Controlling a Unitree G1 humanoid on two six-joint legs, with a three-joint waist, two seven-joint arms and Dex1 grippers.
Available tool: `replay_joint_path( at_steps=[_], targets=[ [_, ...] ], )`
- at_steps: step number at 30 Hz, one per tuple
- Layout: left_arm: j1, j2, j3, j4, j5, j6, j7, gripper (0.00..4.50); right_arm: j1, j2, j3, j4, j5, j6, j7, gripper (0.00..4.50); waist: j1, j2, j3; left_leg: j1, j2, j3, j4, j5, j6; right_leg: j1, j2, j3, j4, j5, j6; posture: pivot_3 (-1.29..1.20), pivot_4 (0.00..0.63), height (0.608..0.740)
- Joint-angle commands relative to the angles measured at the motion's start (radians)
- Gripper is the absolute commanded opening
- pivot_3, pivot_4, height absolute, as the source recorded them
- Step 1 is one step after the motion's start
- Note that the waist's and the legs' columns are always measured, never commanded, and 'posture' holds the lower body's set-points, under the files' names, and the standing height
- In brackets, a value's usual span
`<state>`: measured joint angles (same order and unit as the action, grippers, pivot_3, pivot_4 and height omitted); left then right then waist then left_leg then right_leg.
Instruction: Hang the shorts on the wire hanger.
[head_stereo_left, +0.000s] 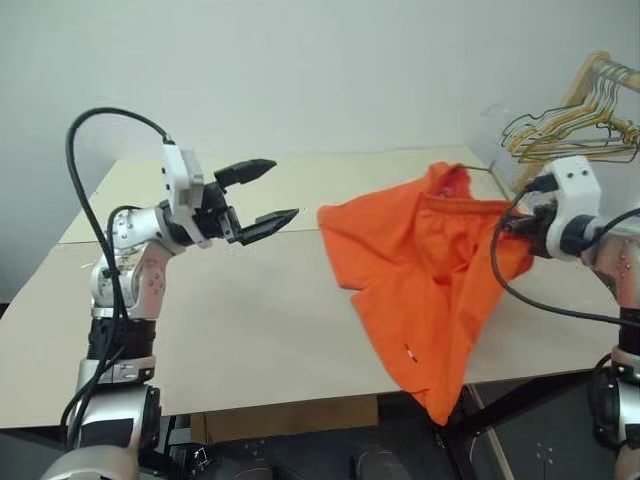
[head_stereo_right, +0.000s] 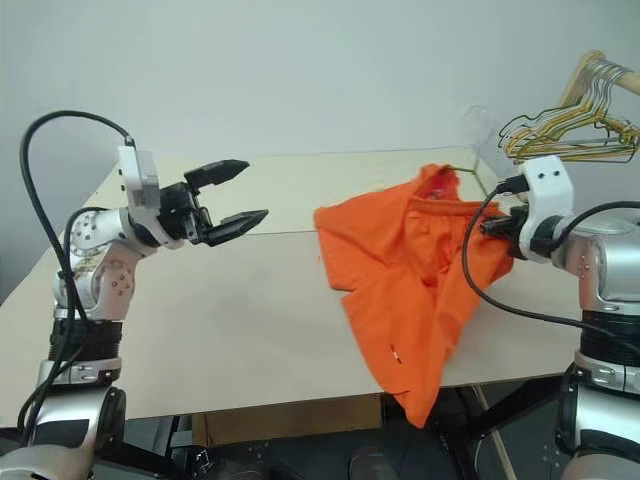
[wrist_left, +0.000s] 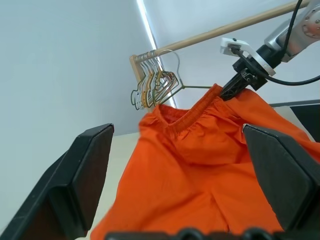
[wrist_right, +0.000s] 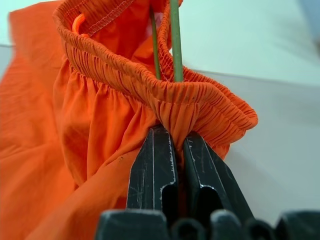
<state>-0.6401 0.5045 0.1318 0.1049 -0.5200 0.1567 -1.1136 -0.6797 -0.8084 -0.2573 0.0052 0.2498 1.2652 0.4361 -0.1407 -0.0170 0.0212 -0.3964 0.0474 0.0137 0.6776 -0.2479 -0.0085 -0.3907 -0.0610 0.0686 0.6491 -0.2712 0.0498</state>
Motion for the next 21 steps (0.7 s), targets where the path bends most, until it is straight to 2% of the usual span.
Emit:
replay_joint_path(
  at_steps=[1, 6, 11, 15, 21],
  targets=[
    [-0.007, -0.011, 0.022, -0.052, -0.036, 0.011, 0.031, 4.47, -0.07, 0.025, -0.104, -0.001, -0.092, 0.044, -0.188, 0.0, -0.007, 0.0, 0.0, 0.0, 0.0, 0.0, 0.0, 0.0, 0.0, 0.0, 0.0, 0.0, 0.0, 0.0, 0.0, -0.21, 0.0, 0.74],
    [0.004, -0.021, 0.016, -0.074, -0.057, 0.022, 0.044, 4.47, -0.13, 0.134, -0.193, 0.014, -0.201, 0.068, -0.421, 0.0, -0.029, 0.002, -0.001, 0.0, 0.0, 0.0, -0.001, 0.0, 0.0, 0.0, 0.0, 0.001, -0.001, 0.0, 0.0, -0.21, 0.0, 0.74],
    [0.046, -0.071, 0.009, -0.159, -0.124, 0.089, 0.081, 4.47, -0.156, 0.243, -0.247, 0.043, -0.304, 0.003, -0.63, 0.0, -0.044, 0.003, -0.001, 0.0, 0.0, 0.0, -0.002, 0.0, 0.0, 0.0, 0.0, 0.001, -0.001, 0.0, 0.0, -0.2, 0.0, 0.74],
    [0.103, -0.106, -0.024, -0.26, -0.157, 0.126, 0.097, 4.47, -0.201, 0.27, -0.265, 0.117, -0.338, -0.084, -0.73, 0.0, -0.047, 0.007, 0.0, 0.0, 0.0, 0.0, -0.002, 0.0, 0.0, 0.0, 0.0, 0.003, -0.002, 0.0, 0.0, -0.19, 0.0, 0.74],
    [0.121, -0.14, -0.056, -0.296, -0.143, 0.137, 0.15, 4.47, -0.274, 0.274, -0.295, 0.221, -0.352, -0.268, -0.864, 0.0, -0.052, 0.009, -0.001, 0.001, -0.001, 0.0, -0.002, 0.0, 0.0, 0.001, 0.0, 0.003, -0.002, 0.0, 0.0, -0.18, 0.0, 0.74]
  ],
)
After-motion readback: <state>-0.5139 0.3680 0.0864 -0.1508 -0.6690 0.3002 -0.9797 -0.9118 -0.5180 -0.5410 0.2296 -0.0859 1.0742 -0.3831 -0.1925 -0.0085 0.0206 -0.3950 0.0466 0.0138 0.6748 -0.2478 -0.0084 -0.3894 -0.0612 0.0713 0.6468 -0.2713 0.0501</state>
